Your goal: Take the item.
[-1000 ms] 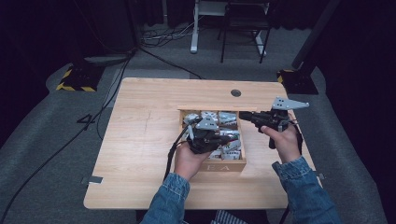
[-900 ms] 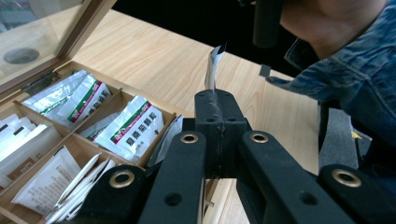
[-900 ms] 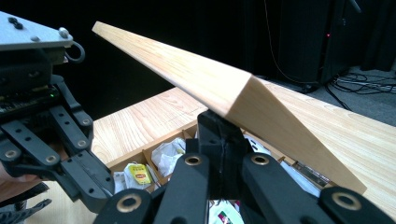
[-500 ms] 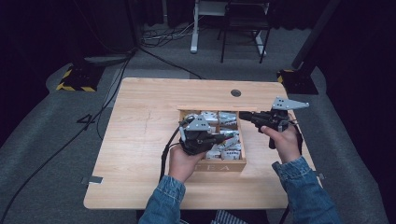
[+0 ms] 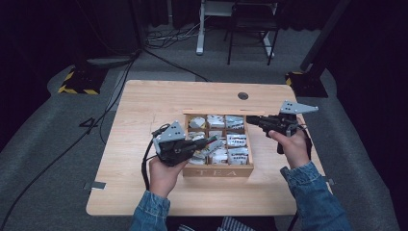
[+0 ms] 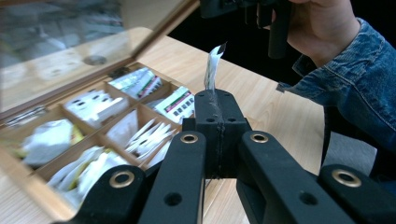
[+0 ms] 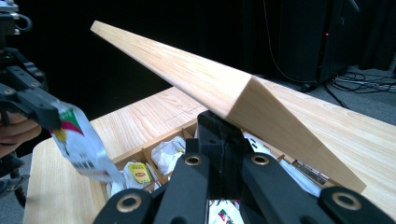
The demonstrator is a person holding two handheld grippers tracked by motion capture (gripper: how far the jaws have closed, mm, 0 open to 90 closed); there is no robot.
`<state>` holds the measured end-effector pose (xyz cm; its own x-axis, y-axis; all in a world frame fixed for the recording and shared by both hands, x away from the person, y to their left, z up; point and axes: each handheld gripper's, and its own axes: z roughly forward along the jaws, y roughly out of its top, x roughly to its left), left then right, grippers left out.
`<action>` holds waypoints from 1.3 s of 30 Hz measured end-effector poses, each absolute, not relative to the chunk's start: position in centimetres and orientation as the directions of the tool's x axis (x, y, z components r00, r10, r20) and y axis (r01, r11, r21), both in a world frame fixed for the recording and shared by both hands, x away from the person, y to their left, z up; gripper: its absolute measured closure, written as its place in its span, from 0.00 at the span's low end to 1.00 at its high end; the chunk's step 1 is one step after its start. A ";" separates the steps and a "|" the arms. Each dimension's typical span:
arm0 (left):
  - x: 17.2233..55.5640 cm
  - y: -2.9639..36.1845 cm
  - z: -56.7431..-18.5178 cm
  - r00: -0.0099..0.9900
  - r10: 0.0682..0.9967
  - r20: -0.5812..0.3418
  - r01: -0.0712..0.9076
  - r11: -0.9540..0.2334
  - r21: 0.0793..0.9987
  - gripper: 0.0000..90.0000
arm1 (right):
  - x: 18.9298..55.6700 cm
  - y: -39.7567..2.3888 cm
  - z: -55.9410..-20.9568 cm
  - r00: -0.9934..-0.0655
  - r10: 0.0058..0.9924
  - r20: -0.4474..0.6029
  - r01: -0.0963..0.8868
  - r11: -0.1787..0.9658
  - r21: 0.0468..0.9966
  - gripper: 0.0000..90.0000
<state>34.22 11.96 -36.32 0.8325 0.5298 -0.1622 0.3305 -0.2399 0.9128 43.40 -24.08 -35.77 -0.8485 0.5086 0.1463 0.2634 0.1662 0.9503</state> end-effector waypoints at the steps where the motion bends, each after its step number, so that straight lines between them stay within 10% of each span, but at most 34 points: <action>1: 33.7 12.6 -36.4 0.825 0.543 -0.156 0.329 -0.237 0.914 1.00 | 43.4 -24.1 -35.8 -0.848 0.509 0.147 0.265 0.168 0.949 1.00; 39: 30.4 22.9 -38.5 0.616 0.765 -0.188 0.431 -0.128 0.893 1.00 | 42.3 -24.5 -36.1 -0.845 0.516 0.139 0.275 0.196 0.941 1.00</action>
<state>30.40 22.94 -38.54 0.6157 0.7653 -0.1877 0.4312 -0.1278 0.8931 42.32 -24.49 -36.05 -0.8452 0.5159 0.1393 0.2749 0.1963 0.9412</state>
